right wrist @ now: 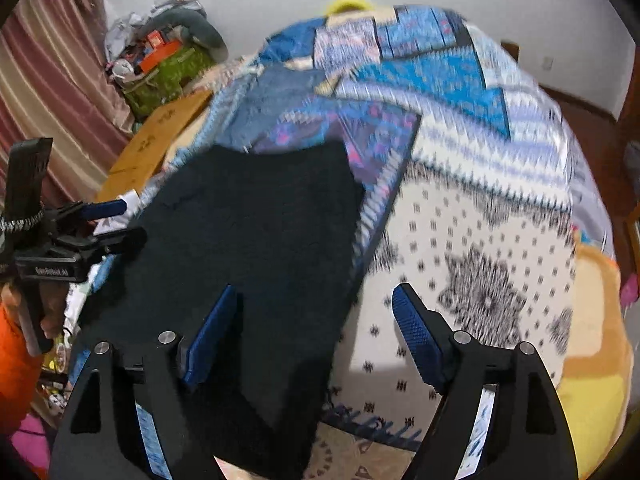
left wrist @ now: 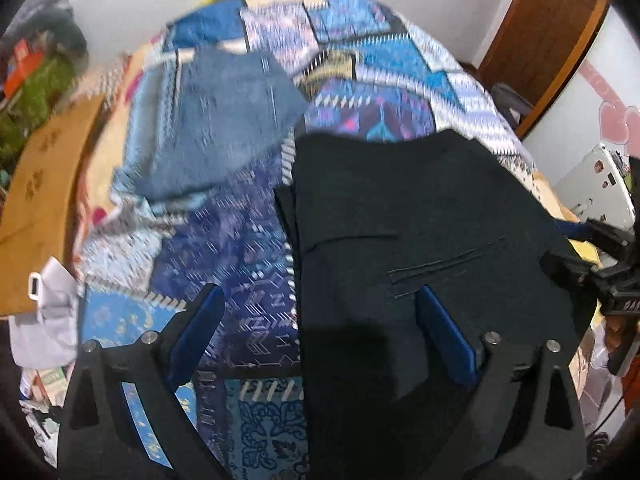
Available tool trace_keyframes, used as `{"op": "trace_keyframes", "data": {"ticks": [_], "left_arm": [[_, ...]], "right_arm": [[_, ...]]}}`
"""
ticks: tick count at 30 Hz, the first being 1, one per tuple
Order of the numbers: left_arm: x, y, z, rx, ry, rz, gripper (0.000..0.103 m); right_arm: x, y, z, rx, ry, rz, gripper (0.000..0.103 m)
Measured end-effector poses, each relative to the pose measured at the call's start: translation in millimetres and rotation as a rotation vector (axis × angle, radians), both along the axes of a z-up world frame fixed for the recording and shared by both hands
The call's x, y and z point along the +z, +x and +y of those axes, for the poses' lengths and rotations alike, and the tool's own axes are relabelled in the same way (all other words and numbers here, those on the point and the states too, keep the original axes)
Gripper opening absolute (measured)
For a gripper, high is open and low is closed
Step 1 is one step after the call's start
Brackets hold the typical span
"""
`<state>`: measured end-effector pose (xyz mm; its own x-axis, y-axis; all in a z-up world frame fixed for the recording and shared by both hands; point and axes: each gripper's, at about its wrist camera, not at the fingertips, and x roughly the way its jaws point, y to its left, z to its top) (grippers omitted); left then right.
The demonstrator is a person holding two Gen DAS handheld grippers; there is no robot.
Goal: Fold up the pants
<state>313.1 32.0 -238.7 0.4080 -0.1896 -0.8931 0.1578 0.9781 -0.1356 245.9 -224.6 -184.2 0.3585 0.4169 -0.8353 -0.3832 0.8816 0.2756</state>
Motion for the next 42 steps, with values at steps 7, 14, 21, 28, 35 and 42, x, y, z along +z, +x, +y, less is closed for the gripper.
{"op": "trace_keyframes", "data": {"ticks": [7,14,21,28,35,42], "left_arm": [[-18,22,-5,-0.030,-0.078,0.097,0.101],[-32,36,1,-0.042,-0.201,0.168,0.101],[-32,45,2,-0.048,-0.299,0.187,0.077],[-26,44,-1,-0.043,-0.307,0.160,0.058],[-3,31,1,-0.046,-0.272,0.070,0.031],[38,17,8,-0.062,-0.240,-0.058,0.026]], "right_arm": [[-24,13,-5,-0.008,0.120,0.107,0.086],[-25,20,13,0.061,0.121,0.107,0.082],[-26,30,22,0.091,0.141,0.134,0.055],[-20,24,22,0.081,0.141,0.106,0.040],[7,17,30,0.098,0.097,0.004,0.026],[35,8,45,0.108,0.085,-0.094,0.023]]}}
